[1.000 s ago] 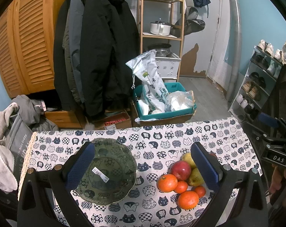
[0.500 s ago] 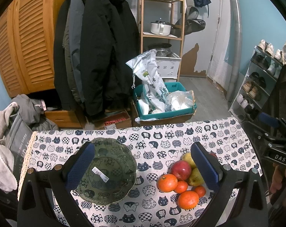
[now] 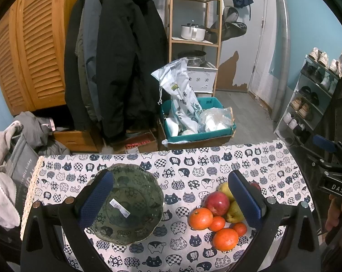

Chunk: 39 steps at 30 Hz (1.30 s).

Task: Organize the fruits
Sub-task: 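Lower the left tool onto an orange while the right tool approaches a red apple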

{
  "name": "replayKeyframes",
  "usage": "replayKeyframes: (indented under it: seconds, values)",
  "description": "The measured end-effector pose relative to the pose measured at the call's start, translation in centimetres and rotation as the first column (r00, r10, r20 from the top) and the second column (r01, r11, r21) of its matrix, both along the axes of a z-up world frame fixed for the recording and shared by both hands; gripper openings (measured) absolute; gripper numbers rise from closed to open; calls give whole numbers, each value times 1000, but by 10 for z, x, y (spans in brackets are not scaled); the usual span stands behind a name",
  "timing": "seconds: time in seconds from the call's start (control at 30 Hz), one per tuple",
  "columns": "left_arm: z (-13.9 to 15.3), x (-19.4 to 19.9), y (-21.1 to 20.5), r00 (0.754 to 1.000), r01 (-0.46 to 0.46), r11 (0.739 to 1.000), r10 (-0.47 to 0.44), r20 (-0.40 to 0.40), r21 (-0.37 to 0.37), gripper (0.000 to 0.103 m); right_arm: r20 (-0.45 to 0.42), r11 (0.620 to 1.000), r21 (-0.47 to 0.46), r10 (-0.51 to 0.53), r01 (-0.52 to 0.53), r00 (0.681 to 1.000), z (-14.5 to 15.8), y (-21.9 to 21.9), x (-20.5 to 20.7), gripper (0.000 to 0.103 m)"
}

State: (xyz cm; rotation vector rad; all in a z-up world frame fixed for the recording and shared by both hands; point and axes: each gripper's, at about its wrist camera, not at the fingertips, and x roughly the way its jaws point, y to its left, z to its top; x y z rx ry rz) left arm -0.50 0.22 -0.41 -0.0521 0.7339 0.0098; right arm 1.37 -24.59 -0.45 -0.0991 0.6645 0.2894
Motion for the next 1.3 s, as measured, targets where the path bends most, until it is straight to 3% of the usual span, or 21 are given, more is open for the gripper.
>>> replayKeyframes:
  seconds: [0.33, 0.63, 1.3]
  values:
    - [-12, 5, -1, 1000, -2, 1000, 2, -24, 2, 102, -11, 1000, -17, -3, 3, 1000, -5, -5, 0, 88]
    - [-47, 24, -1, 991, 4, 1000, -6, -133, -23, 102, -103, 998, -66, -25, 18, 994, -35, -12, 14, 88]
    - [-137, 51, -33, 922, 79, 996, -84, -377, -29, 102, -351, 991, -126, -79, 37, 933, -129, -35, 35, 88]
